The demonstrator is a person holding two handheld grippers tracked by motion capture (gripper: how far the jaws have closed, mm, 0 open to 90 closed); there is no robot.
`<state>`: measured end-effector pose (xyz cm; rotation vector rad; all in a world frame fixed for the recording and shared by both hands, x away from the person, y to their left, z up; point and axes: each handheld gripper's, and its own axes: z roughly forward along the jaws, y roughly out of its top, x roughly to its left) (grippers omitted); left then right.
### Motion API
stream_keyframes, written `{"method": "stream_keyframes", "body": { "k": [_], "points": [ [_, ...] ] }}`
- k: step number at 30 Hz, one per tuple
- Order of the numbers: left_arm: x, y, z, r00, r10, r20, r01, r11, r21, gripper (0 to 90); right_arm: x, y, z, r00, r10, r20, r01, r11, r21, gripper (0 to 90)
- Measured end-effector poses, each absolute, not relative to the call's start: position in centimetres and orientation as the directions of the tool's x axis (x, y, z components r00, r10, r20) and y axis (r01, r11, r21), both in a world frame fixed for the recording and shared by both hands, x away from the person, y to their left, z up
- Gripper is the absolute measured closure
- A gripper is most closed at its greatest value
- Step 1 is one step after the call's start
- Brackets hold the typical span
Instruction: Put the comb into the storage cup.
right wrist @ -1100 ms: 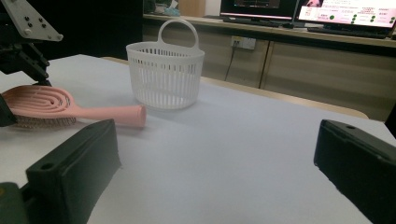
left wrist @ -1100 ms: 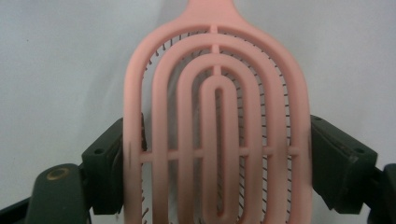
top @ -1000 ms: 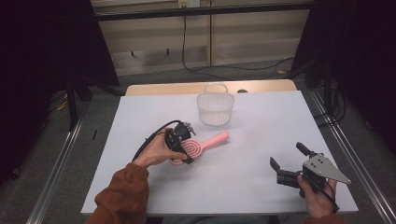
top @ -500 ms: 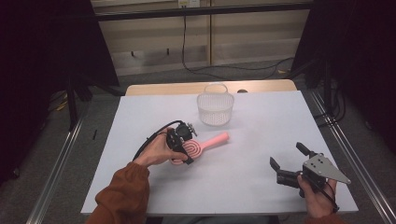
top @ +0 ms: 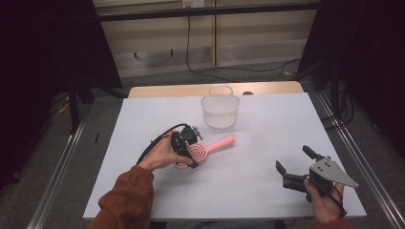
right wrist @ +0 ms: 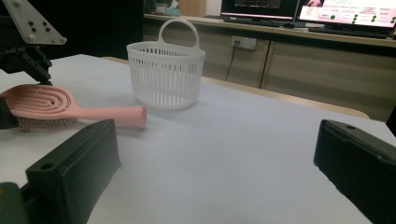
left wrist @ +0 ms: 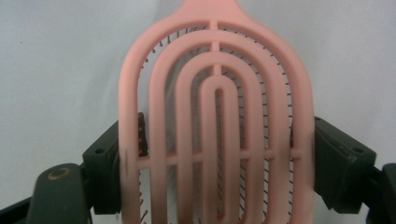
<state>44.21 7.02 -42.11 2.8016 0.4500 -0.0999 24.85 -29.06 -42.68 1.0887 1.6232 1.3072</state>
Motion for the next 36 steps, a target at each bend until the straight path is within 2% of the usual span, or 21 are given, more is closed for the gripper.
{"method": "stream_keyframes", "body": {
  "k": [4,10,12,14,17,20,26,30,36],
  "points": [
    [44.21,7.14,-42.1,0.939,0.317,-0.131,0.342,-0.897,0.281,20.4,24.85,-29.06,-42.68,-0.338,0.94,-0.051,0.15,0.107,0.983,0.0],
    [44.05,7.17,-42.01,0.944,0.307,-0.119,0.328,-0.902,0.28,20.7,24.85,-29.07,-42.67,-0.337,0.94,-0.053,0.148,0.108,0.983,0.0],
    [43.97,7.18,-42.07,0.934,0.332,-0.13,0.356,-0.889,0.29,20.7,24.85,-29.08,-42.67,-0.337,0.94,-0.053,0.148,0.108,0.983,0.0],
    [44.19,7.26,-41.98,0.941,0.313,-0.128,0.337,-0.899,0.279,20.7,24.84,-29.08,-42.67,-0.337,0.94,-0.053,0.148,0.108,0.983,0.0],
    [44.01,7.2,-41.96,0.929,0.344,-0.135,0.369,-0.88,0.299,20.7,24.82,-29.1,-42.66,-0.339,0.939,-0.053,0.147,0.109,0.983,0.0],
    [44.14,7.3,-41.85,0.939,0.318,-0.129,0.343,-0.894,0.288,20.7,24.8,-29.1,-42.66,-0.337,0.94,-0.052,0.149,0.108,0.983,0.0],
    [44.0,7.51,-41.73,0.923,0.357,-0.145,0.385,-0.868,0.314,20.8,24.77,-29.11,-42.65,-0.337,0.94,-0.052,0.149,0.107,0.983,0.0],
    [44.16,7.69,-41.44,0.931,0.34,-0.133,0.365,-0.877,0.312,20.8,24.78,-29.11,-42.65,-0.337,0.94,-0.052,0.149,0.108,0.983,0.0],
    [44.22,7.97,-41.19,0.923,0.361,-0.134,0.385,-0.86,0.334,20.9,24.78,-29.11,-42.65,-0.337,0.94,-0.053,0.148,0.108,0.983,0.0]
  ]
}}
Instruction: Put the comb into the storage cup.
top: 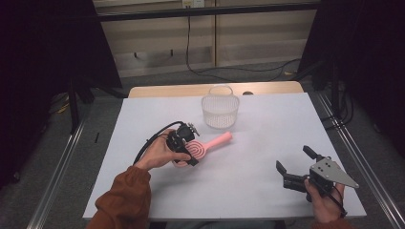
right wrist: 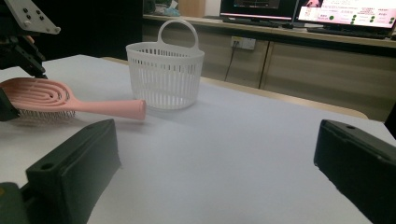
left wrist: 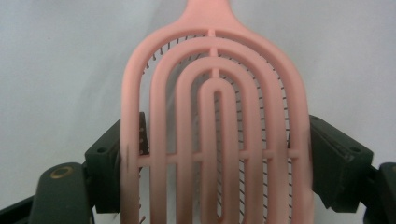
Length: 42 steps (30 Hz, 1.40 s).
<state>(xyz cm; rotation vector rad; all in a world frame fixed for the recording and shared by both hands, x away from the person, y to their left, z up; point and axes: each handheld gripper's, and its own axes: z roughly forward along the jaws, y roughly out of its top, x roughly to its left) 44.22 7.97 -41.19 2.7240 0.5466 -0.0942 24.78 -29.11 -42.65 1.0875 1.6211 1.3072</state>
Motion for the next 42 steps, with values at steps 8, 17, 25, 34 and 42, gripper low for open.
{"method": "stream_keyframes", "body": {
  "k": [8,17,25,34,42],
  "points": [
    [44.1,8.3,-41.1,0.924,0.361,-0.129,0.383,-0.852,0.358,20.9,24.8,-29.1,-42.6,-0.336,0.94,-0.053,0.148,0.108,0.983,0.0],
    [44.0,8.6,-40.8,0.911,0.392,-0.126,0.408,-0.819,0.404,21.0,24.8,-29.1,-42.6,-0.337,0.94,-0.054,0.147,0.109,0.983,0.0],
    [43.9,9.0,-40.7,0.913,0.39,-0.123,0.404,-0.814,0.418,21.1,24.8,-29.1,-42.7,-0.336,0.94,-0.053,0.148,0.108,0.983,0.0],
    [43.5,9.2,-40.2,0.9,0.422,-0.105,0.42,-0.781,0.462,21.1,24.8,-28.9,-42.7,-0.332,0.942,-0.047,0.151,0.102,0.983,0.0],
    [43.2,9.5,-39.4,0.906,0.411,-0.097,0.405,-0.78,0.478,21.2,24.9,-28.6,-42.6,-0.336,0.941,-0.041,0.153,0.097,0.983,0.0]
  ]
}}
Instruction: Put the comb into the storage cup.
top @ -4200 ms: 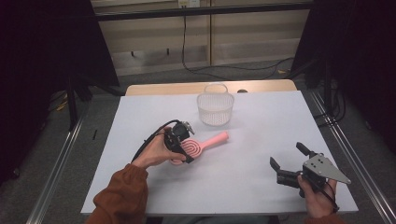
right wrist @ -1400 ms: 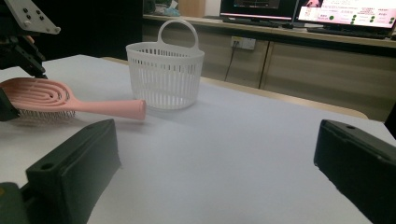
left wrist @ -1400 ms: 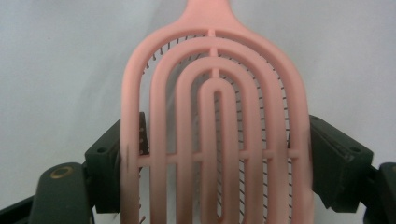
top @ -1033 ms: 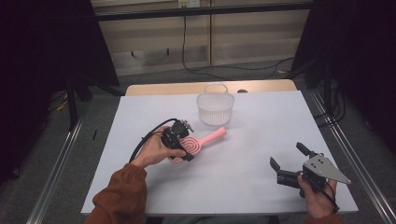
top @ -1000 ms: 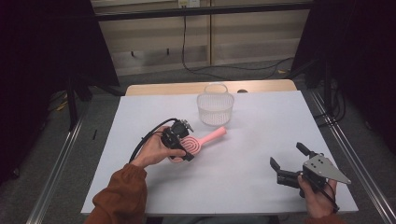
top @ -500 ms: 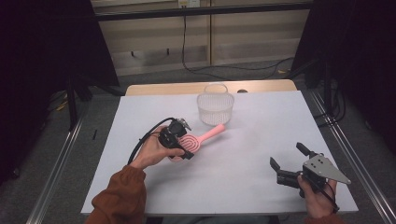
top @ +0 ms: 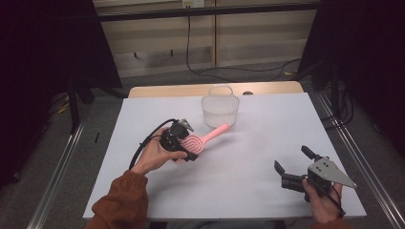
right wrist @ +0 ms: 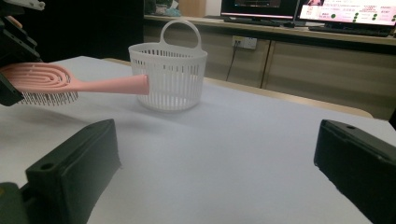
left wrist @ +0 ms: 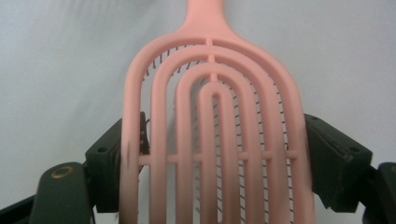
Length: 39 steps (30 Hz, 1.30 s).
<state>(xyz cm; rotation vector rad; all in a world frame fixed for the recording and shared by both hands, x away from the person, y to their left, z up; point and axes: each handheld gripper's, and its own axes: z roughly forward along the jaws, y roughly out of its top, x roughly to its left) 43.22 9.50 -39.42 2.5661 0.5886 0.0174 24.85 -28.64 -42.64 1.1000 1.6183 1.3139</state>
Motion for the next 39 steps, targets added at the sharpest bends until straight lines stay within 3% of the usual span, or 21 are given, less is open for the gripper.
{"method": "stream_keyframes", "body": {
  "k": [26,39],
  "points": [
    [41.1,10.5,-37.5,0.899,0.429,-0.088,0.394,-0.704,0.59,21.5,26.4,-25.1,-41.0,-0.388,0.921,0.024,0.222,0.068,0.973,0.0],
    [40.7,11.2,-37.4,0.896,0.435,-0.083,0.389,-0.685,0.616,21.6,28.1,-22.6,-40.7,-0.421,0.872,0.252,0.299,-0.129,0.945,1.3]
  ]
}}
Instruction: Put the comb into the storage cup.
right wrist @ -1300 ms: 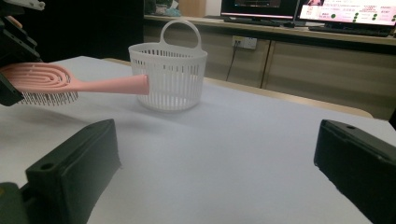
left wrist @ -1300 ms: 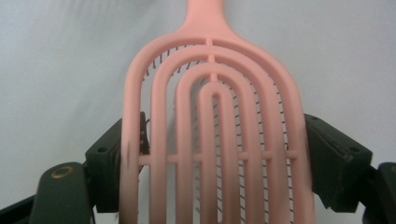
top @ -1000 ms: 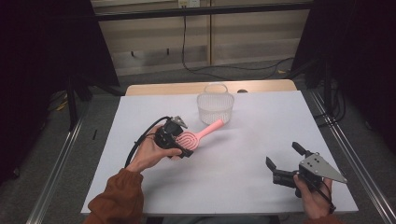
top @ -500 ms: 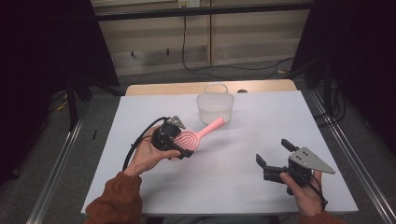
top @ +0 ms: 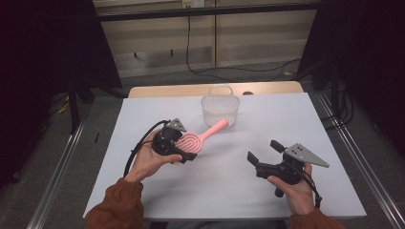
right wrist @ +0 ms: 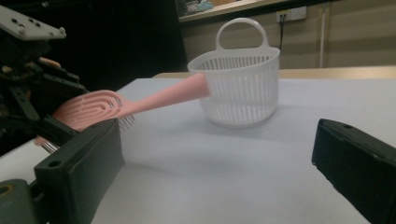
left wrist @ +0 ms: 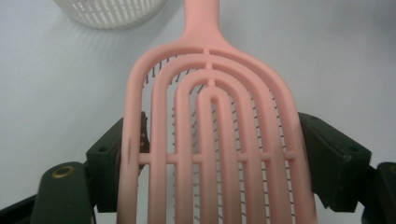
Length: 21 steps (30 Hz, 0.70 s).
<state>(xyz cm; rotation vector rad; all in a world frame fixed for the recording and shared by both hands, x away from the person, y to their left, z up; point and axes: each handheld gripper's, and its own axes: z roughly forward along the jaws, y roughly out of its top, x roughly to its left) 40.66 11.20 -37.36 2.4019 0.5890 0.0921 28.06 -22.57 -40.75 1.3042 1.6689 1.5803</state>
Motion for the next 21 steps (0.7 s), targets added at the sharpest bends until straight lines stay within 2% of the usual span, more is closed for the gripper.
{"method": "stream_keyframes", "body": {
  "k": [3,10,21],
  "points": [
    [40.5,11.2,-37.4,0.895,0.438,-0.085,0.39,-0.675,0.626,21.6,28.6,-21.9,-40.9,-0.434,0.832,0.346,0.335,-0.208,0.919,1.1],
    [40.0,11.1,-37.2,0.896,0.439,-0.073,0.38,-0.669,0.638,21.6,29.5,-20.3,-40.9,-0.447,0.785,0.429,0.369,-0.275,0.888,2.0],
    [39.7,11.0,-37.1,0.901,0.428,-0.068,0.367,-0.671,0.645,21.7,31.5,-18.0,-41.1,-0.418,0.666,0.619,0.459,-0.433,0.776,5.7]
  ]
}}
